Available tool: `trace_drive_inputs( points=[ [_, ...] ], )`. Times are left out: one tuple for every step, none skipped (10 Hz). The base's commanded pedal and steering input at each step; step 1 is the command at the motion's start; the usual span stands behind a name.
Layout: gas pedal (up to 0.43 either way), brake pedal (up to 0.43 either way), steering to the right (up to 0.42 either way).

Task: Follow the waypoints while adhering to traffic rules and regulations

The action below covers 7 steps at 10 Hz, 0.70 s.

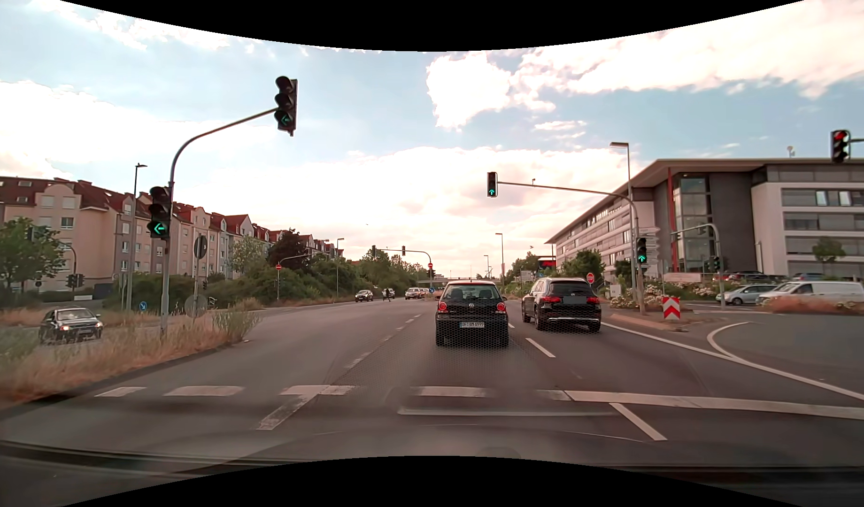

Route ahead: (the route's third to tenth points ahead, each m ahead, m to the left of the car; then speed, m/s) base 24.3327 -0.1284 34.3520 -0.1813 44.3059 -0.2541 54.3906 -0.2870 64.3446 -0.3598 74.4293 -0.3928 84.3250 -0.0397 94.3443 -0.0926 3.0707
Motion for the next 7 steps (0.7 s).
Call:
trace_drive_inputs(
  points=[
    [0.339, 0.000, -0.003],
    [0.350, 0.000, -0.003],
    [0.350, 0.000, -0.003],
    [0.350, 0.000, -0.003],
    [0.358, 0.000, -0.003],
    [0.358, 0.000, -0.003],
    [0.358, 0.000, -0.003]
  ],
)
